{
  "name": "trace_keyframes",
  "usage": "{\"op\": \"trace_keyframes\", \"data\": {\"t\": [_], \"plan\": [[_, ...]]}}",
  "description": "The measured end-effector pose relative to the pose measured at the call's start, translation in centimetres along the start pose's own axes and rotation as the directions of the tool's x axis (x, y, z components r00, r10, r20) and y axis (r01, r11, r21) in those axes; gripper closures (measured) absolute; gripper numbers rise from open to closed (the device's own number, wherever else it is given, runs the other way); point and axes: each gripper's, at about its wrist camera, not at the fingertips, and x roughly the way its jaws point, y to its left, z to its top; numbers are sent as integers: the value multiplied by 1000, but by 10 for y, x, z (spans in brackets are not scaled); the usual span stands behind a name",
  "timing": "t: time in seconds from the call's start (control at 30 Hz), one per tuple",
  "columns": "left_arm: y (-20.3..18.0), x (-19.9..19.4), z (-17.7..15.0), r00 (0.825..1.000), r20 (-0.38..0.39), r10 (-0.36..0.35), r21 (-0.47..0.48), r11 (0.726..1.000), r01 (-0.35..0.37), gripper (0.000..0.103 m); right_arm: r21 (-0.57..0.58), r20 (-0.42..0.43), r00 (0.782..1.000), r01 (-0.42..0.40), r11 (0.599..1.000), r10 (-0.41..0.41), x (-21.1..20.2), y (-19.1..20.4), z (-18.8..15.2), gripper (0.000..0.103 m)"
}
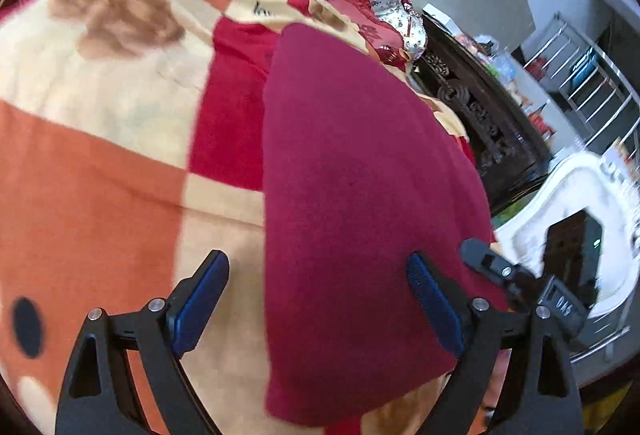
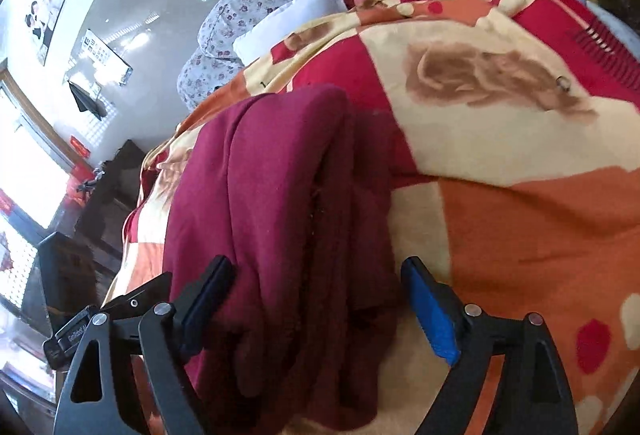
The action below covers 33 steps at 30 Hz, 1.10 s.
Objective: Fold small clothes
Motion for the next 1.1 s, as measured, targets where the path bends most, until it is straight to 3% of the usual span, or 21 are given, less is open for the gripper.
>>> {"op": "trace_keyframes", "data": {"t": [0.03,0.13,0.17,0.33,0.43,0.6,0.7,0.77,0.83,0.93,1.0,1.07,1.1], "plan": [[2,5,1,1000,-14,-15,-17,1000,15,13,8,-4,1000,-9,1000,9,4,-1,0,16],[2,10,2,1000,-20,-22,-11,1000,21,16,-48,7,1000,-16,999,16,0,10,-1,35],[-2,8,2,1000,-20,-25,12,1000,25,32,-64,11,1000,-16,998,16,-3,14,-2,39],[-22,-22,-3,999,-16,-42,116,992,44,49,-123,44,999,-24,992,29,-27,44,-9,43],[-28,-57,-7,999,6,-39,160,986,38,49,-165,33,997,-66,984,73,-42,71,-23,43],[-21,-118,-37,999,7,51,194,980,-52,49,-231,-38,992,-127,965,122,-47,113,-69,42],[-4,-134,-66,992,-36,121,189,975,-112,49,-247,-110,992,-88,965,62,-34,123,-98,32],[12,-135,-85,982,-68,178,177,970,-164,49,-270,-143,990,-29,962,-10,-29,121,-110,32],[20,-138,-97,969,-53,242,188,955,-229,49,-263,-69,996,37,964,-57,-45,114,-107,32],[19,-159,-105,963,33,267,192,944,-268,49,-172,3,1000,4,985,-4,-67,105,-87,32],[11,-168,-105,960,83,267,207,938,-279,49,-185,15,1000,11,983,-9,-64,111,-78,32],[-1,-168,-105,952,117,282,244,921,-303,43,-220,-2,999,37,975,-39,-44,120,-74,34],[-5,-165,-106,948,123,293,258,913,-316,42,-237,-15,999,40,971,-45,-34,124,-73,43]]}}
